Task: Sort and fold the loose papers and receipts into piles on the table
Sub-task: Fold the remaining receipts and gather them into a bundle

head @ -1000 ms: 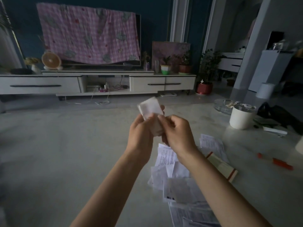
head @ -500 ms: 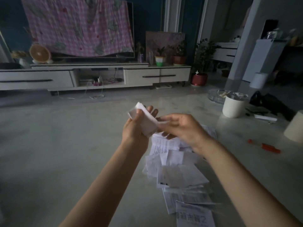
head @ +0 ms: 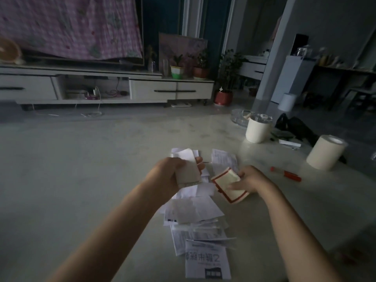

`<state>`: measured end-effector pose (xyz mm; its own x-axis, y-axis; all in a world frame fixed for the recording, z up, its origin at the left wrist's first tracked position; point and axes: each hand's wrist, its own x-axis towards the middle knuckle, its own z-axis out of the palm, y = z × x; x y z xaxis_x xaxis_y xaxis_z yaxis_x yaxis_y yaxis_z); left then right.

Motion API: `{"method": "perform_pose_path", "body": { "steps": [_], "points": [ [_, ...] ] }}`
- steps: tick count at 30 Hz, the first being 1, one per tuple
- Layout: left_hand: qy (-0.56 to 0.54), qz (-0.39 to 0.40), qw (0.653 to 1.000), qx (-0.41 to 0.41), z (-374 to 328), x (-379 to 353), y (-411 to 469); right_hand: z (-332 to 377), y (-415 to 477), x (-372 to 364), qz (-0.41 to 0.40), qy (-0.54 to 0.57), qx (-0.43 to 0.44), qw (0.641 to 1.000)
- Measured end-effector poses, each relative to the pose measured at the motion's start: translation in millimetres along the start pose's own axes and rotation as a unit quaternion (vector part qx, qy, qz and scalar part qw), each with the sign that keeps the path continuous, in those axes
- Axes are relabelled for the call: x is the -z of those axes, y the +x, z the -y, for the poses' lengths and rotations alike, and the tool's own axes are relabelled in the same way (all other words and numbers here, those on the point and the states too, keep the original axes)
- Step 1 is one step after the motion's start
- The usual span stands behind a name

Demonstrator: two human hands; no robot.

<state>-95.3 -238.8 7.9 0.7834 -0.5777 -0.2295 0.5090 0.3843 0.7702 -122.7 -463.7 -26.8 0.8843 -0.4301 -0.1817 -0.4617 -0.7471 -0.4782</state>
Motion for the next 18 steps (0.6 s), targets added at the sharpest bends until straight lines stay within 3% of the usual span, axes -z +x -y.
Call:
{"method": "perform_pose_path", "body": {
  "steps": [4, 7, 11, 16, 18],
  "points": [
    [0.018, 0.001, 1.000, -0.020, -5, 5, 0, 6, -15, 14, 0.008, 0.209, 0.011, 0.978],
    [0.030, -0.024, 0.999, -0.038, -11, 7, 2, 22, -27, 29, -0.038, 0.305, 0.039, 0.951],
    [0.031, -0.040, 0.996, -0.067, -17, 13, 4, 55, -43, 32, -0.014, 0.481, 0.094, 0.871],
    [-0.023, -0.067, 0.996, -0.048, -13, 12, 5, 91, -52, 9, -0.016, 0.608, 0.091, 0.789],
    [-0.039, -0.082, 0.994, -0.054, -9, 13, 7, 99, -51, -2, -0.054, 0.600, 0.099, 0.792]
  ]
}}
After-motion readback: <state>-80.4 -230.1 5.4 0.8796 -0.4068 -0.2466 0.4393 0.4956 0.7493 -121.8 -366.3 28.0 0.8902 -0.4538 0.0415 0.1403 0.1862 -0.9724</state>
